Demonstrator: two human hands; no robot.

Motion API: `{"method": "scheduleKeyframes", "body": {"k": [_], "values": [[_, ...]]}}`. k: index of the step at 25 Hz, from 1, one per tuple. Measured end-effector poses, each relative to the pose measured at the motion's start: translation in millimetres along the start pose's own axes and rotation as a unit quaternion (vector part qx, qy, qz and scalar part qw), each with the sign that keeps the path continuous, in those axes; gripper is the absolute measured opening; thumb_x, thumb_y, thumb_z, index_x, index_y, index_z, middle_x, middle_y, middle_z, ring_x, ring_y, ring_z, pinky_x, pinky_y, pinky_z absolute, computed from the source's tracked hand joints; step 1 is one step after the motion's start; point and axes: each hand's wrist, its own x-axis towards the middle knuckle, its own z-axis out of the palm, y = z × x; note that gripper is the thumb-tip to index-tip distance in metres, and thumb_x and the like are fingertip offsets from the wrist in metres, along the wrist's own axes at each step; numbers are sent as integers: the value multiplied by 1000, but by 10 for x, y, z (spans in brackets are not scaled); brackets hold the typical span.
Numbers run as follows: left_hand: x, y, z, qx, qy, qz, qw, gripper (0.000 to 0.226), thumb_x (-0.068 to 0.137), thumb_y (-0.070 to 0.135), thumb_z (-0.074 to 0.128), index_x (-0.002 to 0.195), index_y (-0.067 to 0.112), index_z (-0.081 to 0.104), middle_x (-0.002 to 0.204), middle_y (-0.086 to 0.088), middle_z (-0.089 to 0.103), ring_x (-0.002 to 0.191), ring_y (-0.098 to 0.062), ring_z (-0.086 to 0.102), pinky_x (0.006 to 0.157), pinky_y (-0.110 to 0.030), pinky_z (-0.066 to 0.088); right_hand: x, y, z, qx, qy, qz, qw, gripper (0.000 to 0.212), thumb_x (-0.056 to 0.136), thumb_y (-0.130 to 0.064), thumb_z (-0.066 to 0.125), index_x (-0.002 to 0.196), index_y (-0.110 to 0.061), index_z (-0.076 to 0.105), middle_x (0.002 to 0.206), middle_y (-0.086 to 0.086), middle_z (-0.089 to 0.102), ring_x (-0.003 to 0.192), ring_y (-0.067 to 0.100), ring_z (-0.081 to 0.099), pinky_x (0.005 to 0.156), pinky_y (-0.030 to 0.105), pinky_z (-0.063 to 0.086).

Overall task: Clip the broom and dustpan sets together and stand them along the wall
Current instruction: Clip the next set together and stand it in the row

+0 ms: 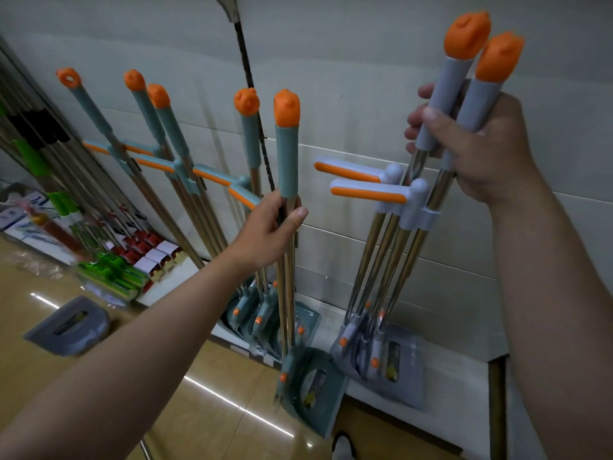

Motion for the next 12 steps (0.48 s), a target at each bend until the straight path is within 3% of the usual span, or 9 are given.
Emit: {"method": "scheduleKeyframes", "body": {"k": [4,8,12], "values": [[146,-54,131,-18,64,-19,998,31,96,29,54,88,-1,52,77,-9,49,70,-18,47,66,-45,46,-126,-54,-152,-5,-5,-1,1000,20,97,-14,62,117,-9,62,93,4,71,92,29,73,84,48,60],[341,58,120,-20,49,36,998,34,95,34,51,88,1,51,73,2,43,69,-13,43,66,-34,41,-256,0,-244,-17,-9,10,1000,20,98,-11,61,118,-6,61,96,7,71,94,29,73,85,49,60],[480,19,101,5,37,58,998,25,97,26,54,89,2,53,76,-2,45,69,-12,45,65,-28,42,-378,121,-247,-15,-15,25,999,19,98,-8,60,117,-5,61,97,8,71,94,28,73,86,51,59]]}}
